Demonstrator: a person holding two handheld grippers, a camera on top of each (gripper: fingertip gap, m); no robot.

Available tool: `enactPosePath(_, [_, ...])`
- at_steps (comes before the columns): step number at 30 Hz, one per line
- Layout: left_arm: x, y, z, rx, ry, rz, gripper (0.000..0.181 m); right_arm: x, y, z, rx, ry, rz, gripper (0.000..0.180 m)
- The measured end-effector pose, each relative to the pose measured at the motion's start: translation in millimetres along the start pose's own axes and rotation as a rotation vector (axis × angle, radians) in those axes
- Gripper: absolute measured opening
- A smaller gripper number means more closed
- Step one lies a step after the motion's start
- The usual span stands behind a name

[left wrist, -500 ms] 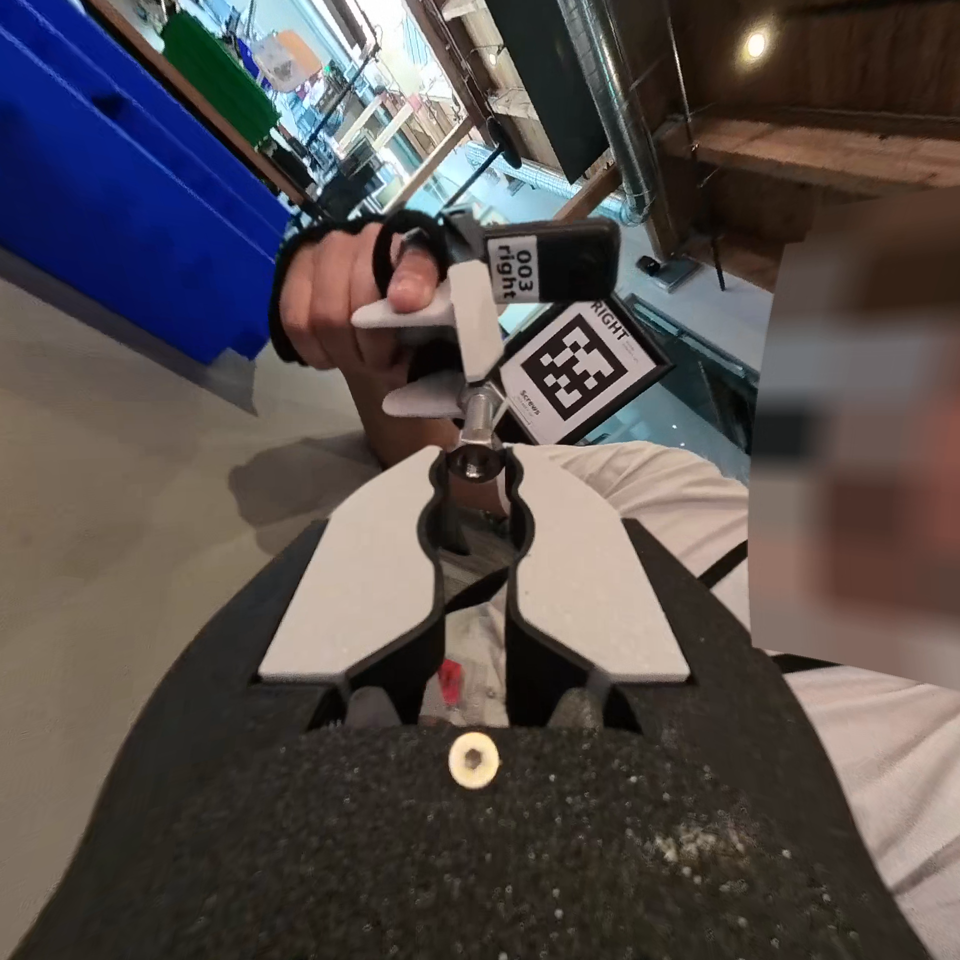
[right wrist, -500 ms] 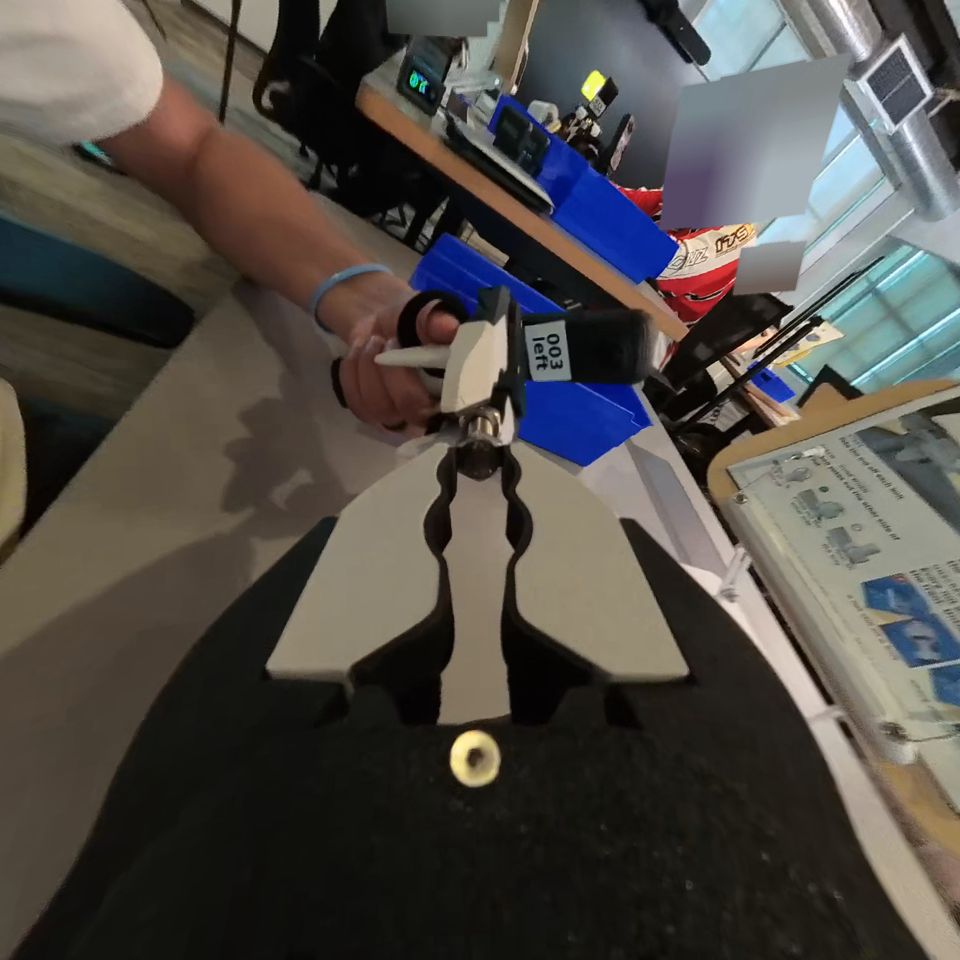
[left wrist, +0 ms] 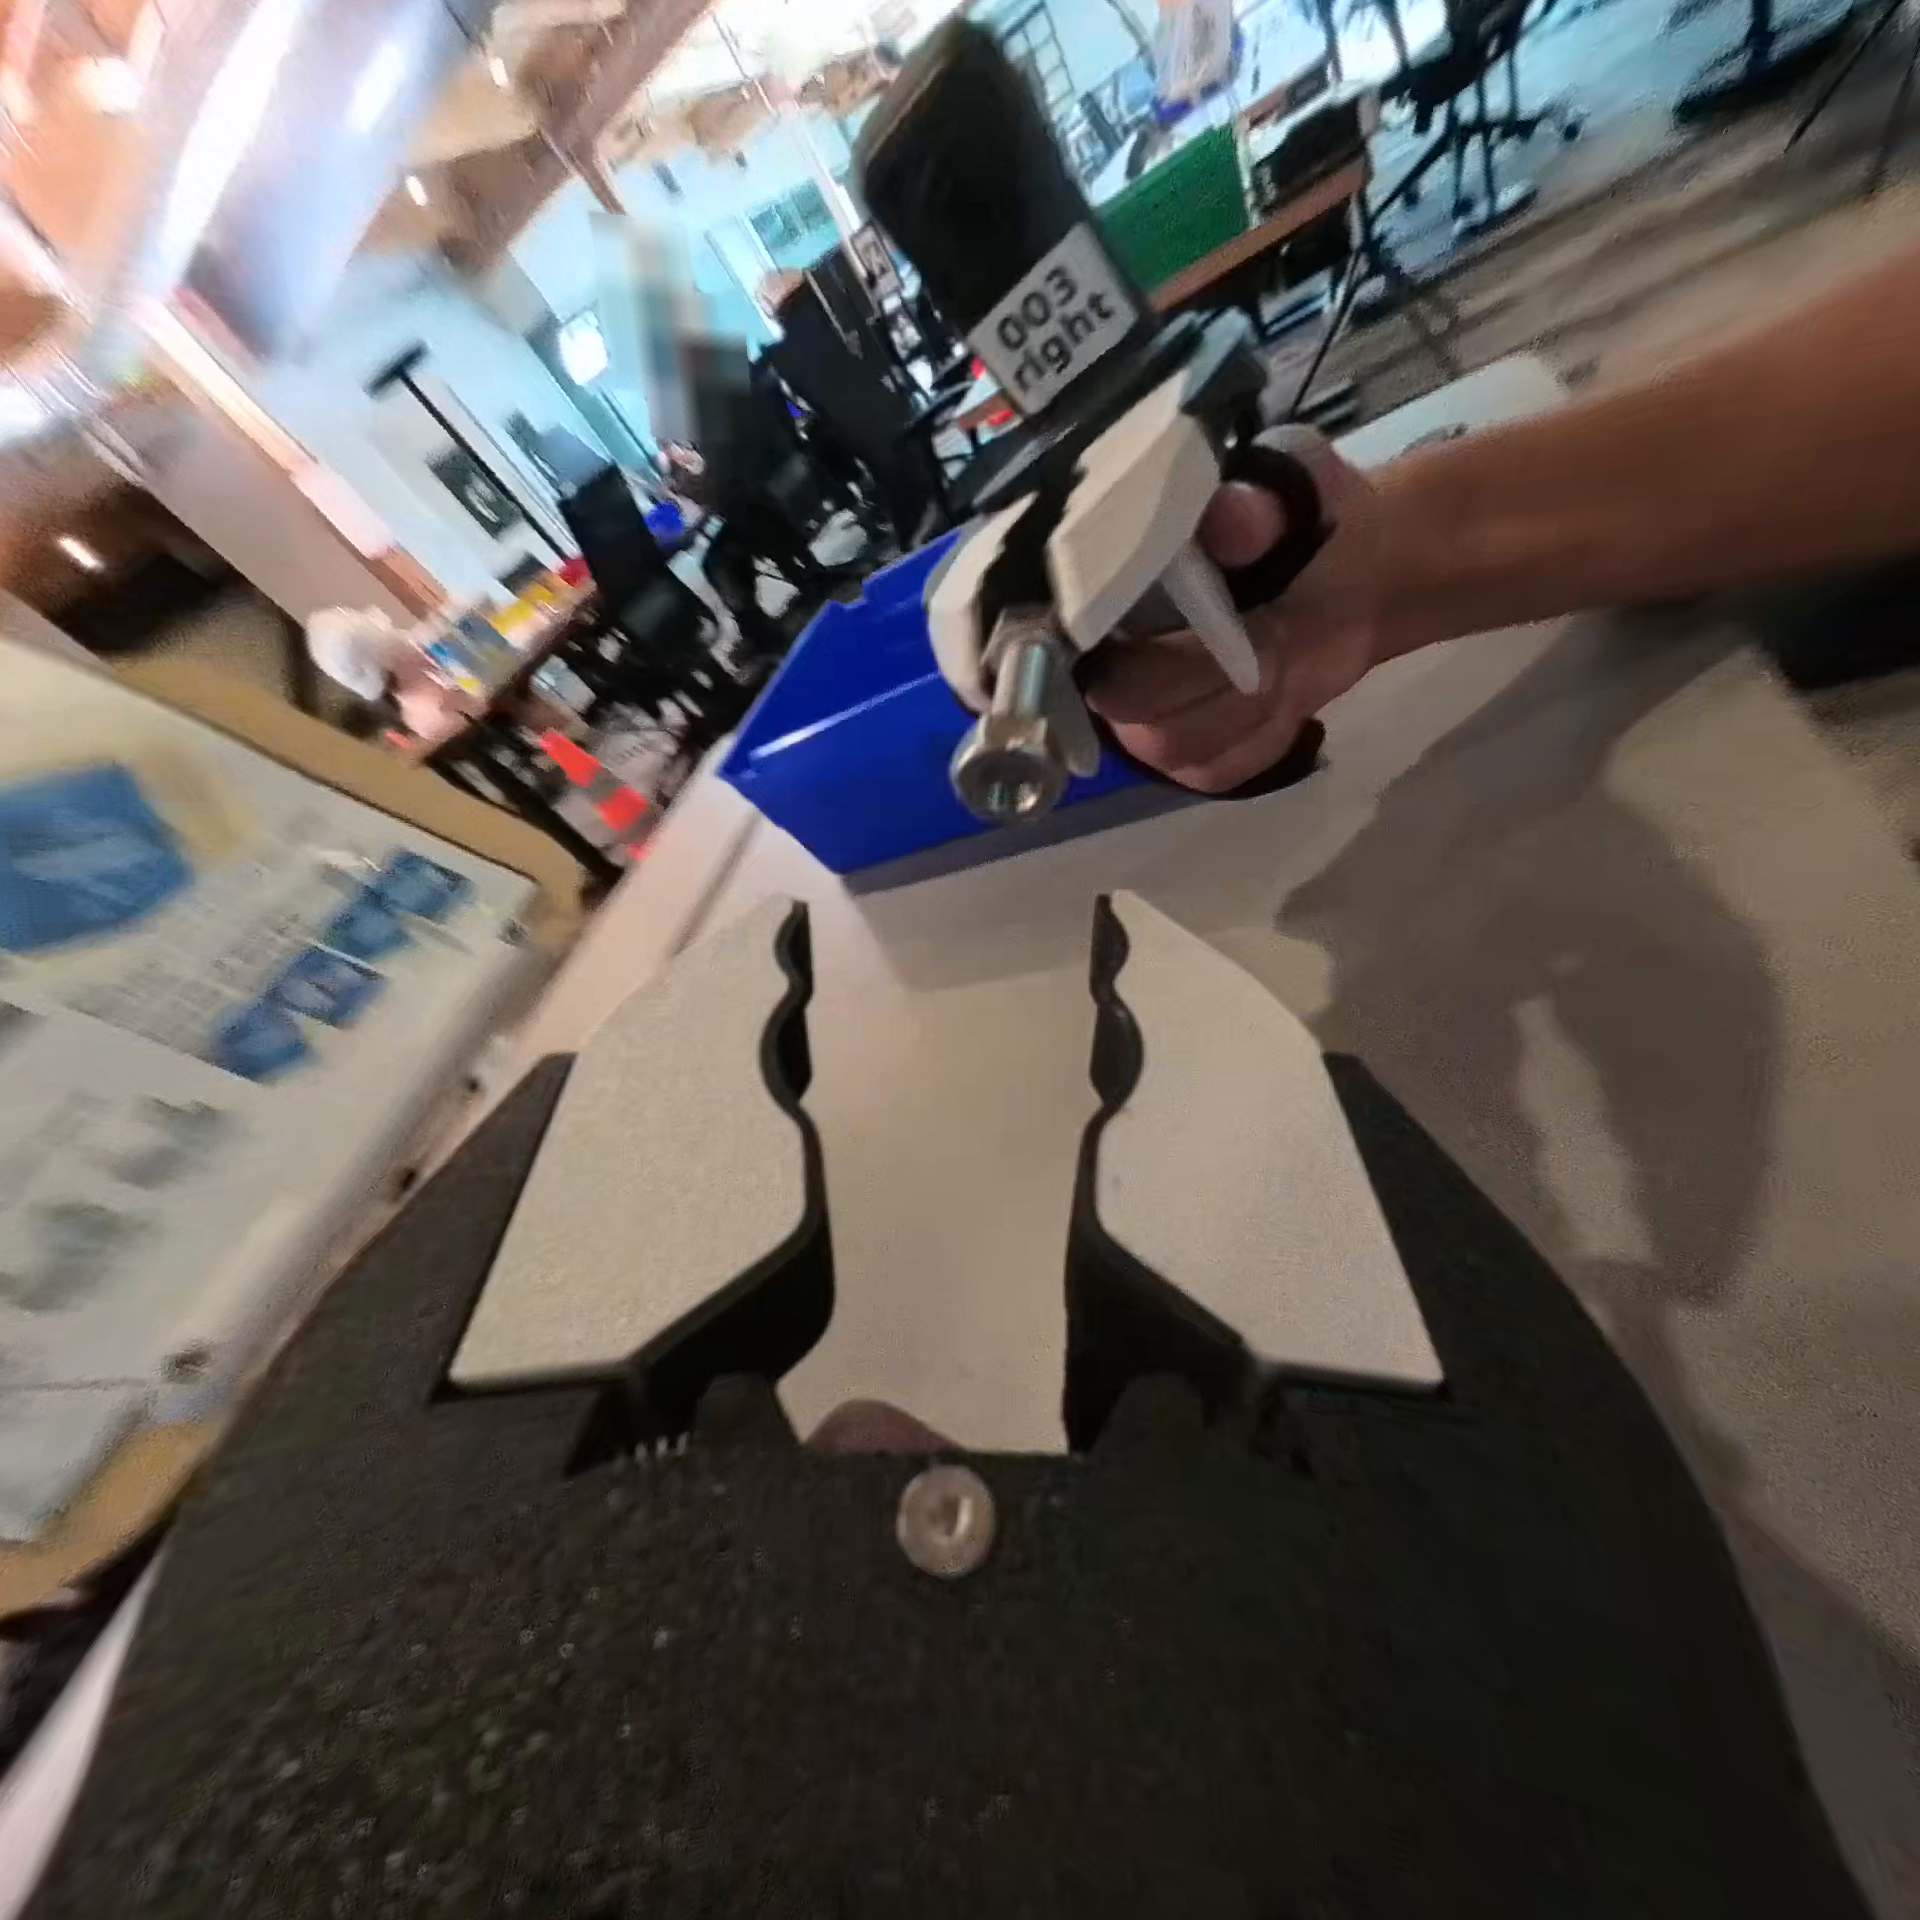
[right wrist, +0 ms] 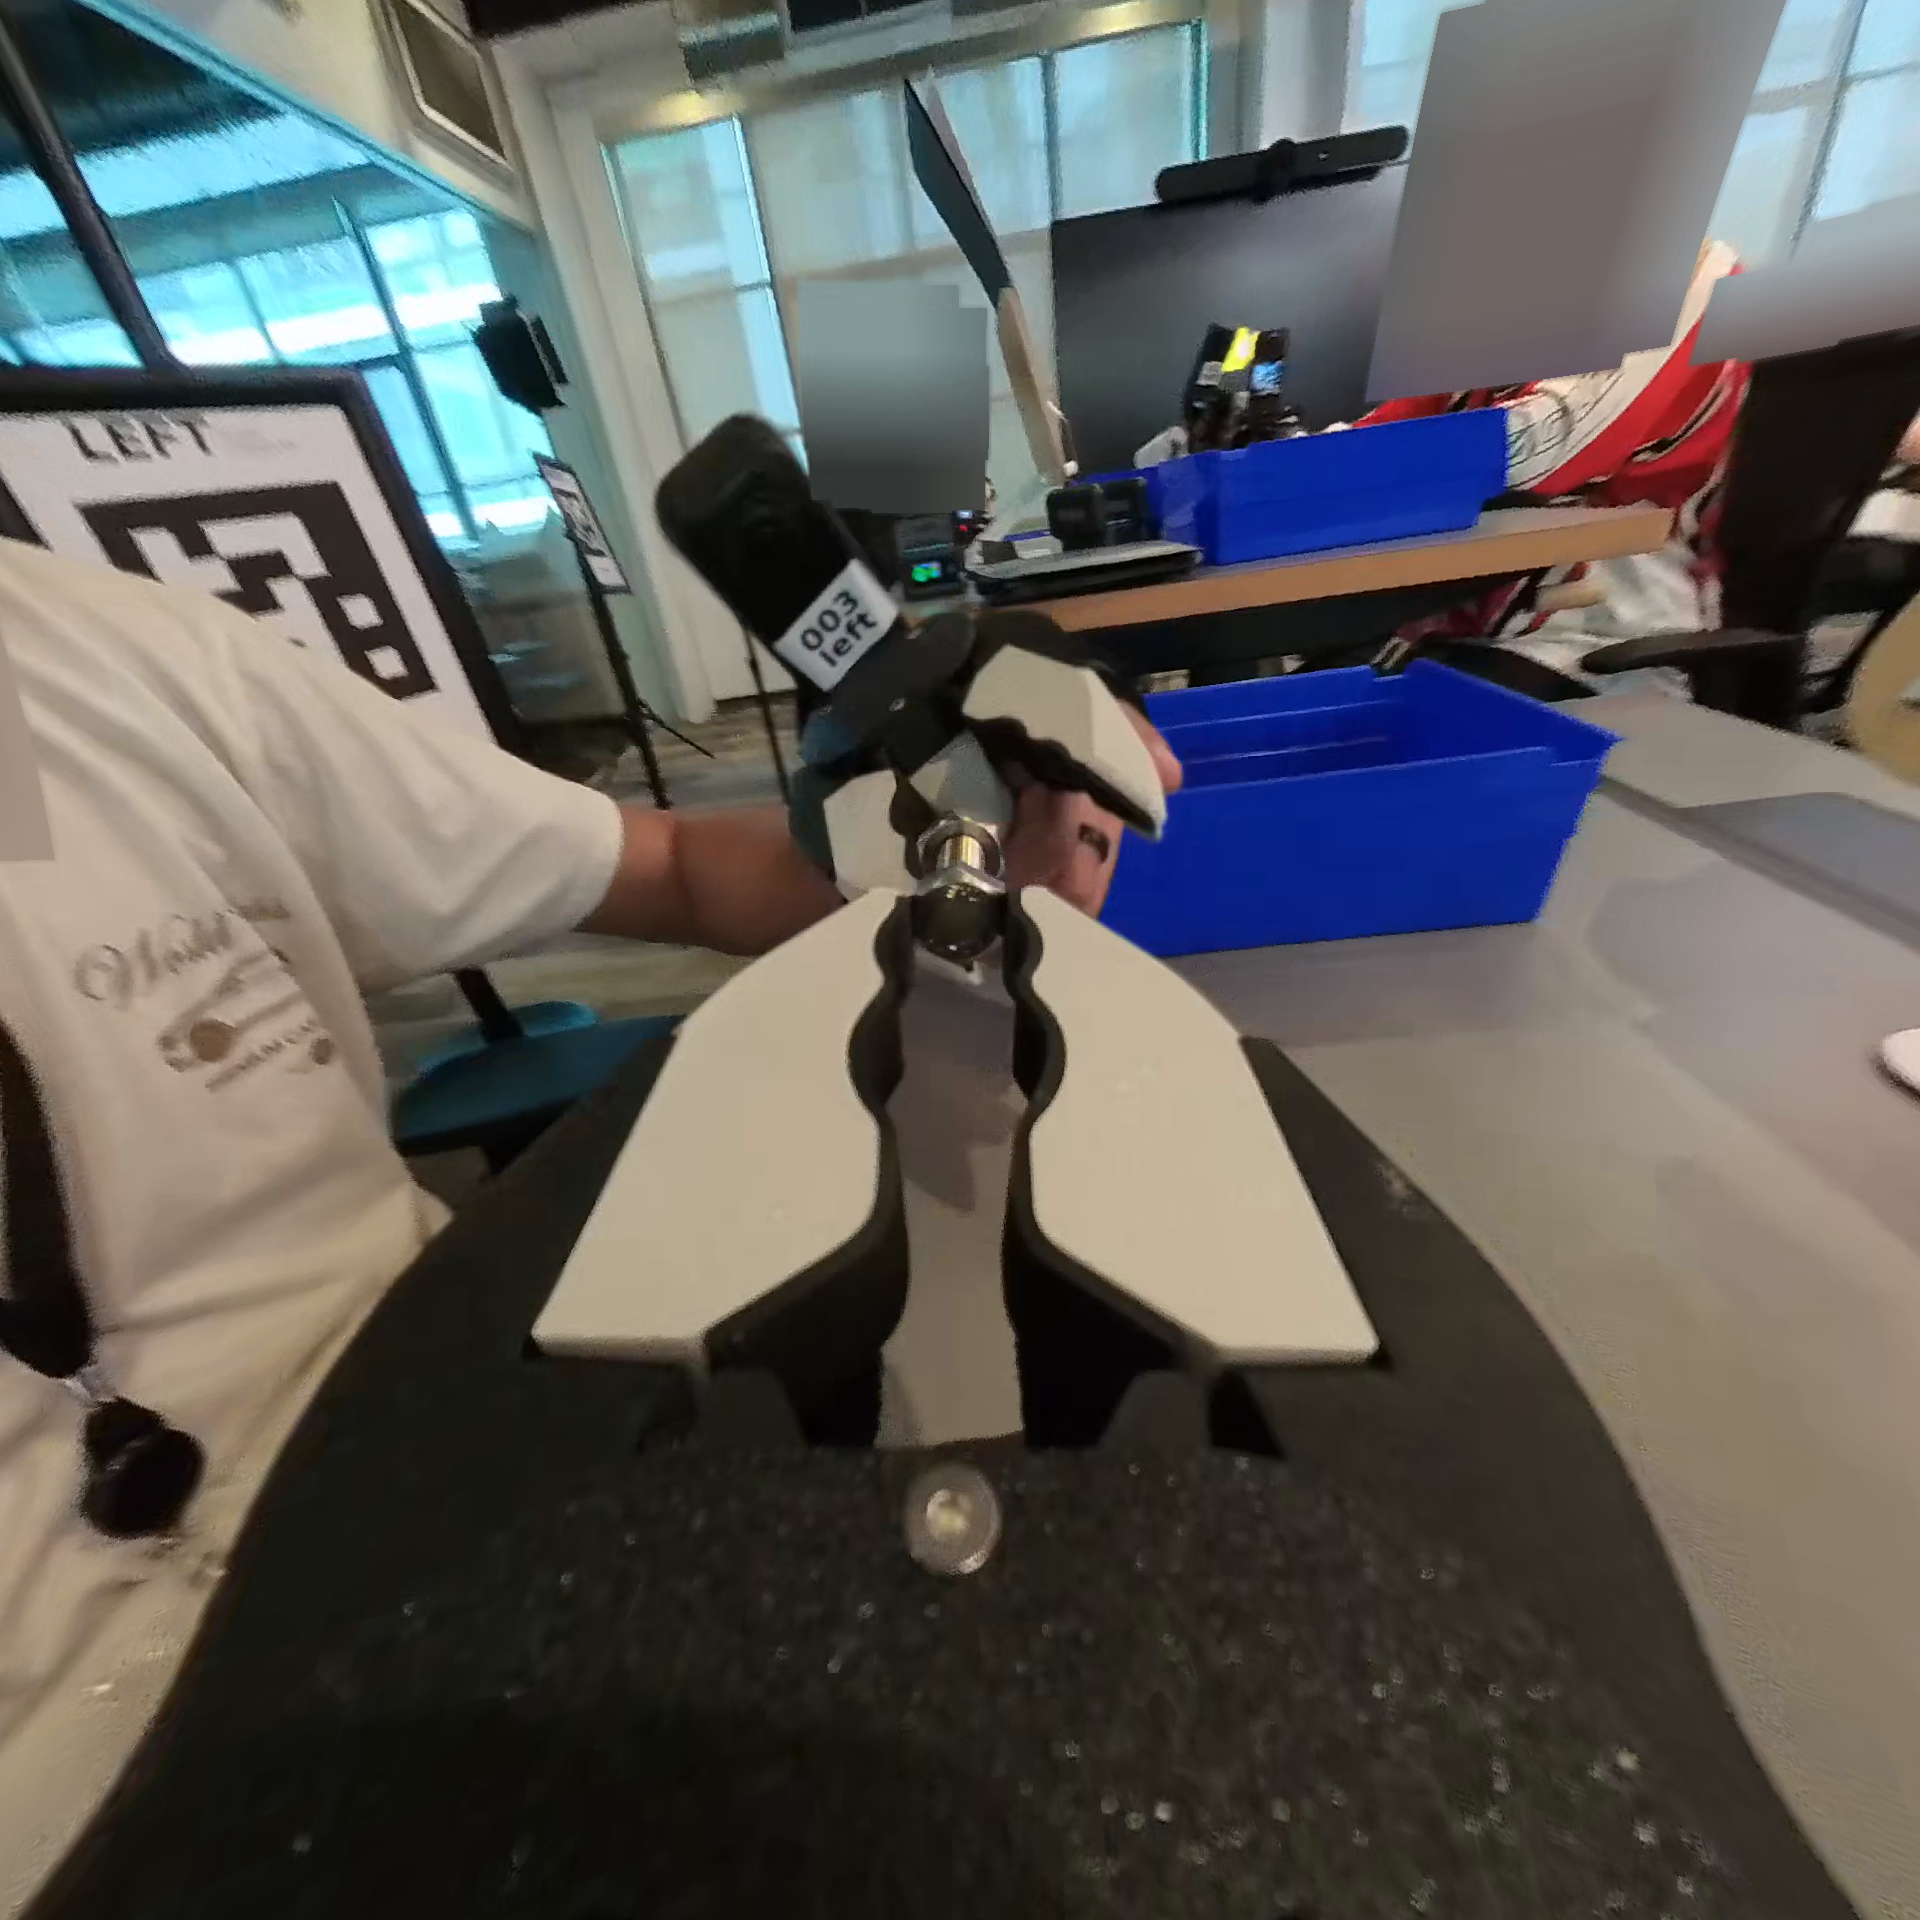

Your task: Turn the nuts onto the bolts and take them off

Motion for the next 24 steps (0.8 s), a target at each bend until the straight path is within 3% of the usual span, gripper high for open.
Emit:
enactPosePath(5, [-16,0,-13,-0.016,-0.226,-0.007,0.048,6,-8,1,-0.017,-0.055,0.019,0.016])
enactPosePath(11, [-17,-1,-20,0.014,-0.286,-0.004,0.037,10,-11,2,-0.037,-0.082,0.034,0.016])
enactPosePath(15, [-17,0,-23,0.036,-0.303,-0.004,0.018,10,-12,3,-0.052,-0.102,0.035,0.016])
enactPosePath(19, [-19,-1,-18,0.075,-0.144,0.002,0.018,10,-12,4,-0.039,-0.056,0.037,0.016])
enactPosePath(24, [-14,-4,-10,0.204,0.264,-0.021,0.018,8,-8,10,-0.006,0.122,0.079,0.016])
Point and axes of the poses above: each gripper's, where its closed fingertips meet, y back along the fingers, x out of its underside, z = x × y across the jaws, the point moved 8 cm from there along y, back along the fingers, and after that the axes turned 8 degrees about -z, right-handed, at the moved point
